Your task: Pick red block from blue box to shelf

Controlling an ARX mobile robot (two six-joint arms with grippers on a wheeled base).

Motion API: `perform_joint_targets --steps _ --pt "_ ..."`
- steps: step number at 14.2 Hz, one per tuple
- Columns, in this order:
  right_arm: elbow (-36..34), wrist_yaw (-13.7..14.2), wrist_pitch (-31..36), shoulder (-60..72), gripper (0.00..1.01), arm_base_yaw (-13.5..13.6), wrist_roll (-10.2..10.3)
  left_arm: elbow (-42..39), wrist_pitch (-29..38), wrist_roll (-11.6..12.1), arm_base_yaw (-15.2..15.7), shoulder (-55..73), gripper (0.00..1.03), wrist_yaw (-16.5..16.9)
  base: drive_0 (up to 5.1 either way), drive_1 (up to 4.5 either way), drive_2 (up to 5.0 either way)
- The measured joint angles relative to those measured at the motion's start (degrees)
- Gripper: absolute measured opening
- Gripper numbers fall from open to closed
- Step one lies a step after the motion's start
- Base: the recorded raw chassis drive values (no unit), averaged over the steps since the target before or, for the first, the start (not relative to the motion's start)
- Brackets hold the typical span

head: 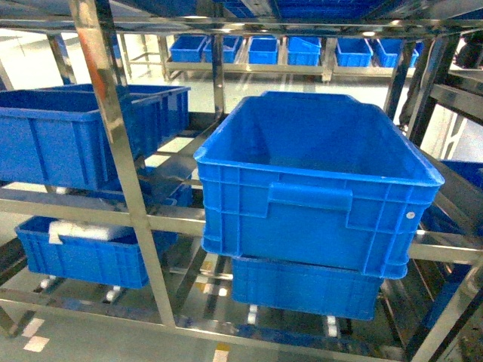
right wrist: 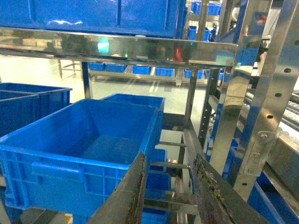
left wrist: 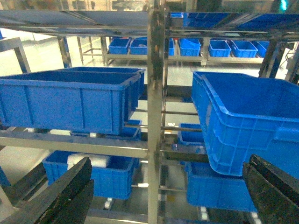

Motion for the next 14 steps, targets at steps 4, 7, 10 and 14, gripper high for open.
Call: perform_joint_targets --steps 4,7,10,14 --pt "0.0 0.0 0.24 -0.11 0.26 0.0 0.0 0.0 0.04 0.02 0.0 0.0 0.98 0.02 0.0 0.0 0.0" --pt "0.0 0.0 0.24 -0.13 0.26 0.0 0.0 0.0 0.02 0.02 0.0 0.0 0.98 0.02 0.0 0.0 0.0" --pt "0.0 0.0 0.35 -0.5 0.26 0.0 0.0 0.0 0.04 0.0 0.0 0.0 0.98 0.04 0.0 2.93 -2.8" --pt "0.0 0.0 0.22 -0.33 0.26 0.02 0.0 0.0 0.02 0.02 0.0 0.0 0.98 0.04 0.1 2.25 -2.1"
